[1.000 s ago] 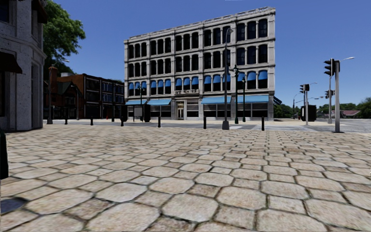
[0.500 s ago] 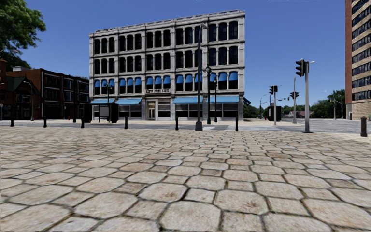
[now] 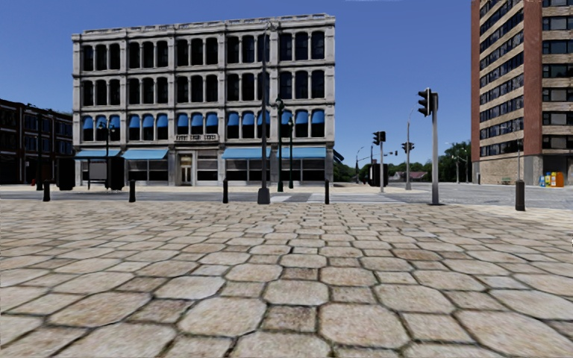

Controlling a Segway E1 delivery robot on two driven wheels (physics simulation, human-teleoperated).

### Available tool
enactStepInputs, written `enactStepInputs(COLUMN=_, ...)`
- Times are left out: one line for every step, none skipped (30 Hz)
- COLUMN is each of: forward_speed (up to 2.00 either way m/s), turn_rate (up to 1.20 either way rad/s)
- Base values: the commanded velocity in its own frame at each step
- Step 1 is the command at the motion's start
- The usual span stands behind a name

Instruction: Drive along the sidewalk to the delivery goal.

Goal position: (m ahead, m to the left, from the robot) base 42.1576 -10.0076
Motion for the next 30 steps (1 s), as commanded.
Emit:
enactStepInputs(forward_speed=2.0, turn_rate=-0.43)
enactStepInputs(forward_speed=2.0, turn_rate=-0.43)
enactStepInputs(forward_speed=2.0, turn_rate=-0.43)
enactStepInputs(forward_speed=2.0, turn_rate=-0.43)
enactStepInputs(forward_speed=2.0, turn_rate=-0.43)
enactStepInputs(forward_speed=2.0, turn_rate=-0.43)
enactStepInputs(forward_speed=2.0, turn_rate=-0.43)
enactStepInputs(forward_speed=2.0, turn_rate=-0.43)
enactStepInputs(forward_speed=2.0, turn_rate=-0.43)
enactStepInputs(forward_speed=2.0, turn_rate=-0.43)
enactStepInputs(forward_speed=2.0, turn_rate=-0.43)
enactStepInputs(forward_speed=2.0, turn_rate=-0.43)
enactStepInputs(forward_speed=2.0, turn_rate=-0.43)
enactStepInputs(forward_speed=2.0, turn_rate=-0.43)
enactStepInputs(forward_speed=2.0, turn_rate=-0.43)
enactStepInputs(forward_speed=2.0, turn_rate=-0.43)
enactStepInputs(forward_speed=2.0, turn_rate=-0.43)
enactStepInputs(forward_speed=2.0, turn_rate=-0.43)
enactStepInputs(forward_speed=2.0, turn_rate=-0.43)
enactStepInputs(forward_speed=2.0, turn_rate=-0.42)
enactStepInputs(forward_speed=2.0, turn_rate=-0.36)
enactStepInputs(forward_speed=2.0, turn_rate=-0.2)
enactStepInputs(forward_speed=2.0, turn_rate=0.0)
enactStepInputs(forward_speed=2.0, turn_rate=0.0)
enactStepInputs(forward_speed=2.0, turn_rate=0.0)
enactStepInputs(forward_speed=2.0, turn_rate=0.0)
enactStepInputs(forward_speed=2.0, turn_rate=0.0)
enactStepInputs(forward_speed=2.0, turn_rate=0.0)
enactStepInputs(forward_speed=2.0, turn_rate=0.0)
enactStepInputs(forward_speed=2.0, turn_rate=0.0)
